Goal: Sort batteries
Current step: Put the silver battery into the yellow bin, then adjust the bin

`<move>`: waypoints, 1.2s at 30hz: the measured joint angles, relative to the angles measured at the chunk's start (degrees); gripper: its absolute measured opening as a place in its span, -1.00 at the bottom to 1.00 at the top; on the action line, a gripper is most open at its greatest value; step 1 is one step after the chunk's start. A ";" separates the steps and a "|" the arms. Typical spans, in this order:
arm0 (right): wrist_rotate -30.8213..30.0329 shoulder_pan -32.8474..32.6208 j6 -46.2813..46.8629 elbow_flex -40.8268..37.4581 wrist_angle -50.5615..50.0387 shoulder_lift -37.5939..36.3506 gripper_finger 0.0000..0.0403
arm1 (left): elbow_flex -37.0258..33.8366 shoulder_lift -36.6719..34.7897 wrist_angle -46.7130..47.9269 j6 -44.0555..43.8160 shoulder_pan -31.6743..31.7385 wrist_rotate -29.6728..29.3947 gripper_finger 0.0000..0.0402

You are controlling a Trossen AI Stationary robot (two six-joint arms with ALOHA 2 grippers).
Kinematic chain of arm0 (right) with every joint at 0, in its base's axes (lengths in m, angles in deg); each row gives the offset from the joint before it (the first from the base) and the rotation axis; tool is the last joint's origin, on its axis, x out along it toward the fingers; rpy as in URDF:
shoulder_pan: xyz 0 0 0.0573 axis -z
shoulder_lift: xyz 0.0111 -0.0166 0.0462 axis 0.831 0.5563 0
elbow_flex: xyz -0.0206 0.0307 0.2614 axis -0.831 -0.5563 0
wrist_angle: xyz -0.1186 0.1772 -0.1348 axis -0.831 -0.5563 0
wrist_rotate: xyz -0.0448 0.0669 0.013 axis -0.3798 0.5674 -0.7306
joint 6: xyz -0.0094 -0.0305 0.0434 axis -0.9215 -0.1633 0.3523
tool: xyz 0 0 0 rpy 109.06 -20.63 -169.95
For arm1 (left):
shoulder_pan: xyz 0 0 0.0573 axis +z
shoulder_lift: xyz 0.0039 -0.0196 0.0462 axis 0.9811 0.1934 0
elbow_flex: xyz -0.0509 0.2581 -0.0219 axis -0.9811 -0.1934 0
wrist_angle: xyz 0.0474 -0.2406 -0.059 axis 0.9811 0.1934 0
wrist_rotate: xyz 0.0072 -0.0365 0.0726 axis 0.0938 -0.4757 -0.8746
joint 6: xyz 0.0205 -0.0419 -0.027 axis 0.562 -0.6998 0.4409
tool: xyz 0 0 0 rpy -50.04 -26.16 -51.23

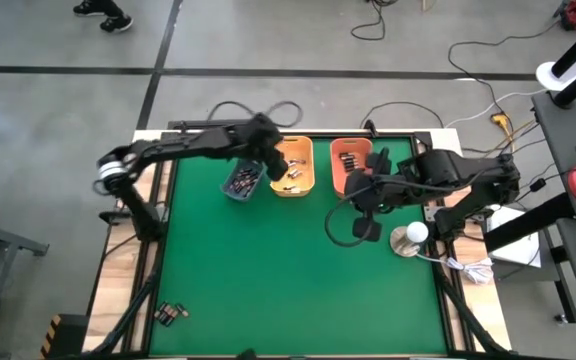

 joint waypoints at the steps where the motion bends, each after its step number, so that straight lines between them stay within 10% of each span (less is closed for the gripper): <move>1: 0.79 -0.23 1.24 -0.41 -0.42 -0.06 -0.94 | 2.27 2.32 3.66 3.23 0.03 -0.02 -0.99; 24: 1.99 -4.41 10.12 -1.86 -2.87 -0.35 -0.94 | 20.95 26.75 14.38 26.37 0.05 5.74 -0.86; 36: -0.80 -3.50 7.90 -1.86 -2.85 -0.35 -0.94 | 32.10 26.71 29.10 29.98 0.39 5.92 -0.29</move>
